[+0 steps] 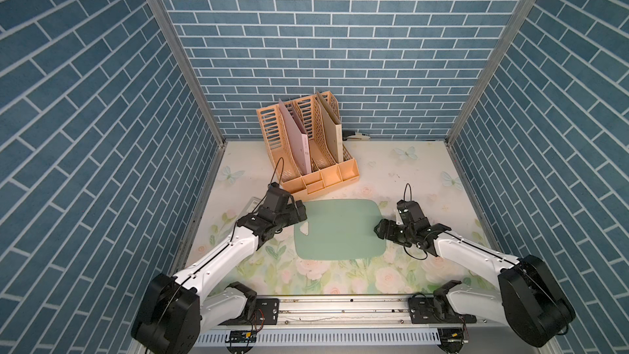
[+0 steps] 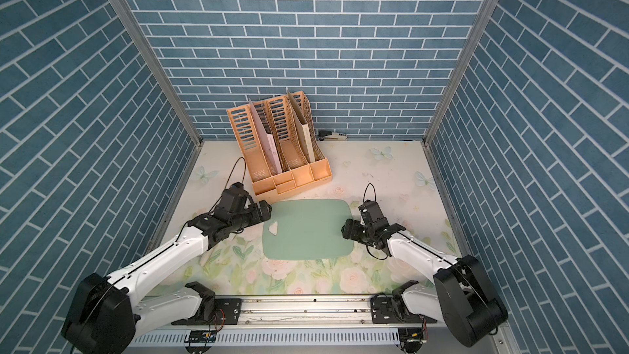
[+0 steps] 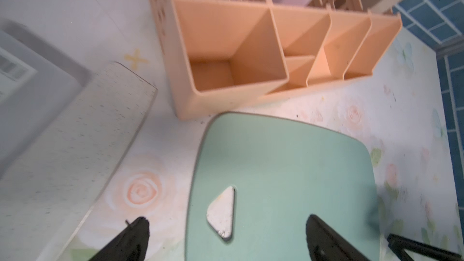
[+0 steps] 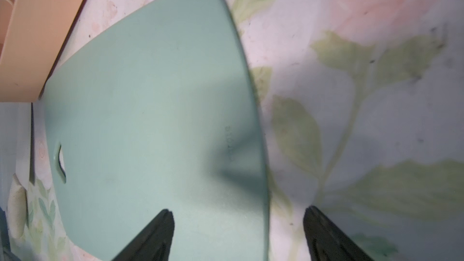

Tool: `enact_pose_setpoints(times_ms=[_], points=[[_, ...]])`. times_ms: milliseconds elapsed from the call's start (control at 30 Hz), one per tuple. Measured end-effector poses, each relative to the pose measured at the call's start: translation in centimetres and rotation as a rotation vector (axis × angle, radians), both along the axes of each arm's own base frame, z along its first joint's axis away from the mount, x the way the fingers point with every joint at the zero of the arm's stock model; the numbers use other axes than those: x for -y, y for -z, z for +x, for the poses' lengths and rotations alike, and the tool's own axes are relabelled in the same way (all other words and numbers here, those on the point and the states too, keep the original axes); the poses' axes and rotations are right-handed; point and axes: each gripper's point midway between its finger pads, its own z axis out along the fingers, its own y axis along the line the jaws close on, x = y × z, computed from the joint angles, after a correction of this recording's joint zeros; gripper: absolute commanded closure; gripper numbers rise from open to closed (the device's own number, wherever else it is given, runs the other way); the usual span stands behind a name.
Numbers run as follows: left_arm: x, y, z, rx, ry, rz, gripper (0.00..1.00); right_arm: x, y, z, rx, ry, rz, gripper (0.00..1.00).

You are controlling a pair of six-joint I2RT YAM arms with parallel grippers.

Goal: Align the knife with the edge of the cutting board
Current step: Adjust the work surface at the center of the board, then pick up the knife at the center of the board.

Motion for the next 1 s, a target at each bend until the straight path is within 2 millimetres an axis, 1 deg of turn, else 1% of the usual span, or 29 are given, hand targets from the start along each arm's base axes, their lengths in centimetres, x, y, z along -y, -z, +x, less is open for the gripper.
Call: enact_pose_setpoints(times_ms=[67, 200, 300, 433, 500, 667, 767, 900, 1000], points=[[-2.5, -0.4, 0.4, 0.007, -0.079, 0.026, 0.0, 0.4, -0.5, 0.2, 0.015, 0.01, -0.007, 0.15], [-7.3, 0.0, 0.6, -0.025, -0.231, 0.07, 0.0, 1.0, -1.0, 0.3, 0.032, 0.024, -0.016, 0.15], [-10.1, 0.3, 0.5, -0.044, -0.319, 0.095, 0.01, 1.2, -1.3, 0.2, 0.04, 0.026, -0.018, 0.15], [-12.4, 0.7, 0.2, -0.065, -0.39, 0.103, 0.0, 1.3, -1.5, 0.2, 0.045, 0.022, -0.019, 0.15], [-12.9, 1.0, 0.0, -0.079, -0.403, 0.107, 0.01, 1.3, -1.5, 0.1, 0.044, 0.018, -0.021, 0.15], [-12.8, 3.0, -0.5, -0.142, -0.399, 0.116, 0.0, 1.3, -1.7, 0.0, 0.046, 0.014, -0.016, 0.15], [-12.6, 4.4, -1.1, -0.176, -0.391, 0.11, 0.01, 1.2, -2.4, 0.1, 0.071, 0.014, -0.002, 0.15], [-12.5, 6.5, -2.6, -0.225, -0.389, 0.107, 0.0, 1.1, -3.5, 0.2, 0.104, 0.012, 0.02, 0.15], [-12.6, 7.0, -2.9, -0.238, -0.399, 0.111, 0.0, 1.1, -3.8, 0.2, 0.114, 0.01, 0.029, 0.15]])
